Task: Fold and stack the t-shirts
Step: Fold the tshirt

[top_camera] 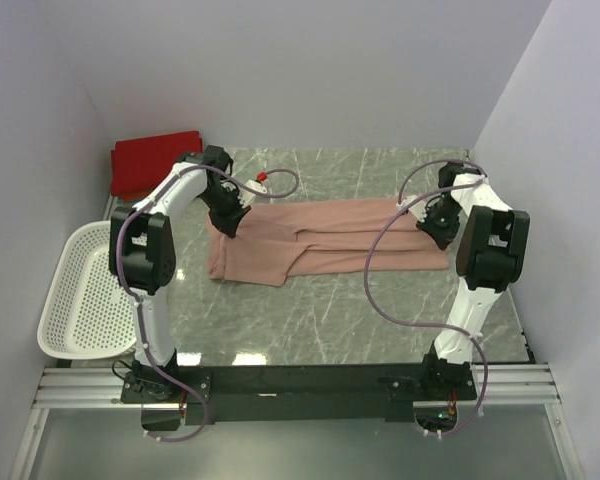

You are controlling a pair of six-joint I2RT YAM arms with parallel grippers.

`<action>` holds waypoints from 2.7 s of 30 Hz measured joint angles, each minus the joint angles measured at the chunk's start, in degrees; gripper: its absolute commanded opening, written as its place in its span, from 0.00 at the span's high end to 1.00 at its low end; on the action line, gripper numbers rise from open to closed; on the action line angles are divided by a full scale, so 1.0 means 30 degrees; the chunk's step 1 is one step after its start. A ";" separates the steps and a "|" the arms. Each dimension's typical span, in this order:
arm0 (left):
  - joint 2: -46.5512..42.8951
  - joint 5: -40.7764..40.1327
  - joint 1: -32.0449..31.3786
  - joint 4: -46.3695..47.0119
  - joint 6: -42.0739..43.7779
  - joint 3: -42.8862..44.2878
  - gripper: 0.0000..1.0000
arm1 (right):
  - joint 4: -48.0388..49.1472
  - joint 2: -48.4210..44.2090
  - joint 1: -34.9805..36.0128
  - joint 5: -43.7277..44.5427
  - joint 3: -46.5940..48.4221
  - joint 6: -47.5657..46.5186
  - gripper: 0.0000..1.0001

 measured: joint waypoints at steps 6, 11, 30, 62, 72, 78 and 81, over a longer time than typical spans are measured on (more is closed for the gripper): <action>0.0175 0.0000 0.0240 0.0160 -0.0015 0.0000 0.99 | 0.0022 0.0831 0.0313 0.0051 0.1151 0.0219 1.00; 0.0189 -0.0007 0.0342 0.0474 -0.0029 -0.0007 0.99 | 0.0044 0.1260 0.0539 0.0240 0.1588 0.0357 1.00; -0.0284 -0.0189 0.2514 0.3249 -0.2623 -0.1523 0.47 | -0.0321 0.1639 -0.0284 -0.0546 0.3504 0.3723 0.42; -0.5093 0.3548 0.5005 0.6054 -0.8291 -1.1227 0.28 | -0.1654 0.2601 -0.4211 -0.6761 0.2528 1.4025 0.54; -0.5085 0.4204 0.5005 0.6040 -0.8182 -1.1336 0.48 | -0.1545 0.2601 -0.4233 -0.6717 0.2047 1.3930 0.94; -0.5042 0.4568 0.5005 0.5617 -0.7759 -1.1344 0.62 | -0.1515 0.2601 -0.4233 -0.6492 0.2040 1.3916 1.00; -0.4765 0.4699 0.5005 0.5260 -0.7417 -1.1344 0.55 | -0.1501 0.2601 -0.4233 -0.6317 0.2040 1.3908 1.00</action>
